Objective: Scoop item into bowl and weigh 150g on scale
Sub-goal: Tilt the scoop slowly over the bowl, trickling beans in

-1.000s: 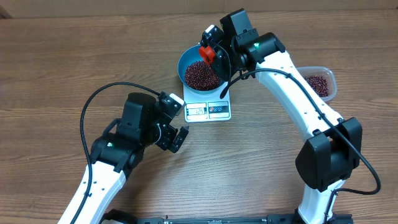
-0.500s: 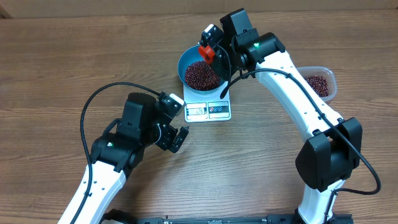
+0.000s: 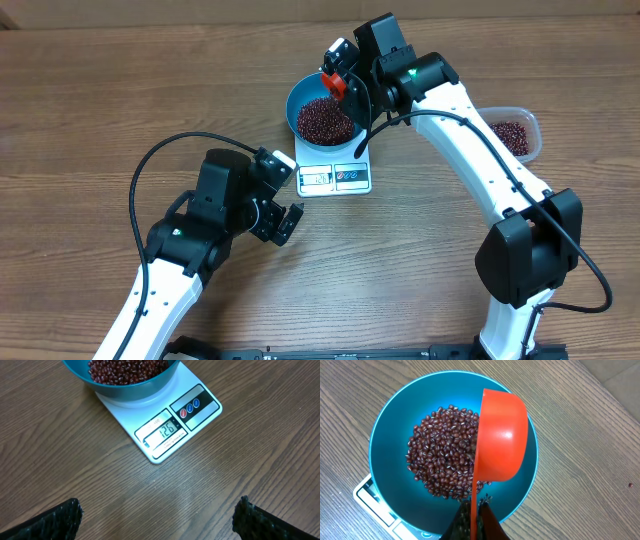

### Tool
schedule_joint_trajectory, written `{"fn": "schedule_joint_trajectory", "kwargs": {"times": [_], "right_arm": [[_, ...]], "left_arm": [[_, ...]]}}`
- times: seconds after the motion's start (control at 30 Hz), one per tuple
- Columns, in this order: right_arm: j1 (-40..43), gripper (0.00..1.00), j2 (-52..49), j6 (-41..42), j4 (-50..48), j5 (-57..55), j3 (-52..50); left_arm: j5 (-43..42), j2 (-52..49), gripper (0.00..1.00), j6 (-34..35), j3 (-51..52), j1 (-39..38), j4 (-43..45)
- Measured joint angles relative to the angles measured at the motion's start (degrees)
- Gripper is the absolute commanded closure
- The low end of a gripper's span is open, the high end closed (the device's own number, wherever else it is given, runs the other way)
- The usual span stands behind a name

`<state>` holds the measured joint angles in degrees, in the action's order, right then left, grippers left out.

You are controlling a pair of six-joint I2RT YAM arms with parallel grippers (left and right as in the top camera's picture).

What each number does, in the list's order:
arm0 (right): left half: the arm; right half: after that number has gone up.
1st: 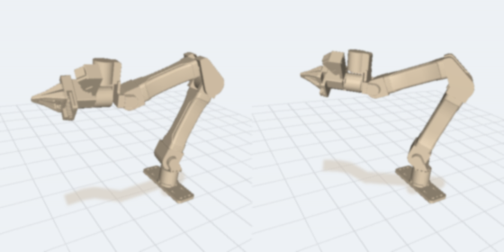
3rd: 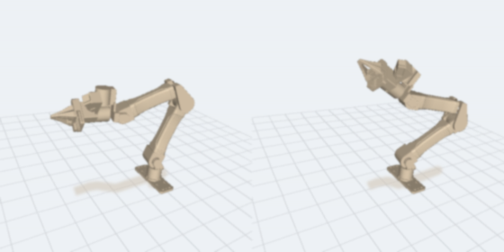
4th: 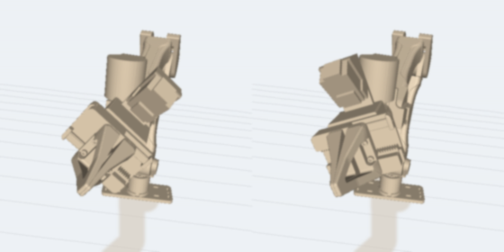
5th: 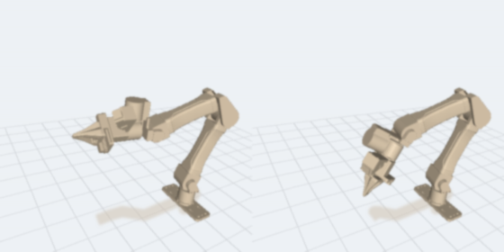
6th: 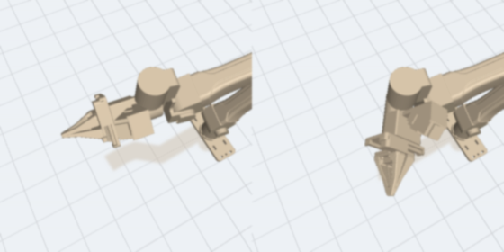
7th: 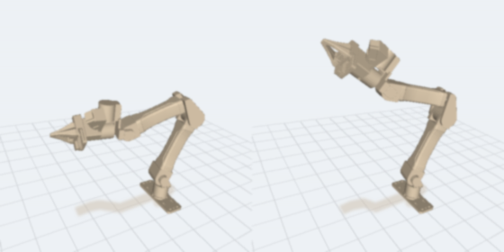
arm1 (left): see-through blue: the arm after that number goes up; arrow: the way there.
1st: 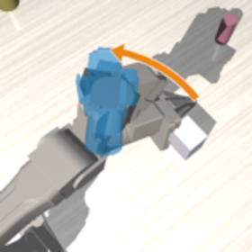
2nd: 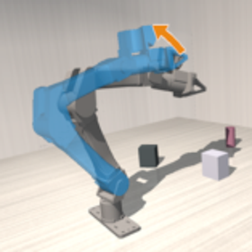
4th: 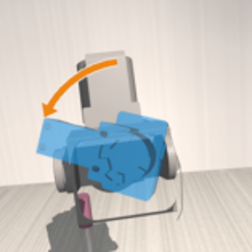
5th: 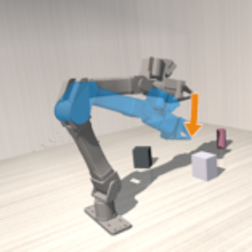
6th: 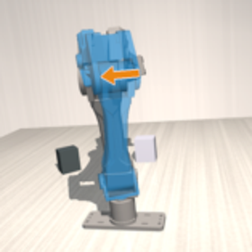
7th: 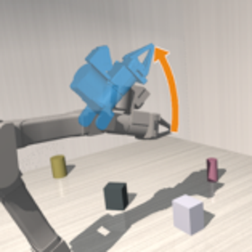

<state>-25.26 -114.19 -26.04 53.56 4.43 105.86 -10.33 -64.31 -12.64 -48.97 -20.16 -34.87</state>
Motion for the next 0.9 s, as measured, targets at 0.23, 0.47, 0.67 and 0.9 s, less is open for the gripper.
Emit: {"fn": "schedule_joint_trajectory", "kwargs": {"times": [0.23,0.47,0.67,0.9], "right_arm": [[0.0,0.96,0.0,-0.5,0.0,0.0,0.0],[0.0,0.96,0.0,-1.0,0.0,0.0,0.0],[0.0,0.96,0.0,-2.2,-0.2,-0.1,0.0],[0.0,0.96,0.0,-4.3,-0.4,-0.4,0.0]], "left_arm": [[0.0,0.0,0.0,0.0,0.0,0.0,0.0],[0.0,0.0,0.0,0.0,0.0,0.0,0.0],[0.0,0.0,0.01,0.0,0.0,0.0,0.0],[0.0,0.0,0.0,0.0,0.0,0.0,0.0]]}}
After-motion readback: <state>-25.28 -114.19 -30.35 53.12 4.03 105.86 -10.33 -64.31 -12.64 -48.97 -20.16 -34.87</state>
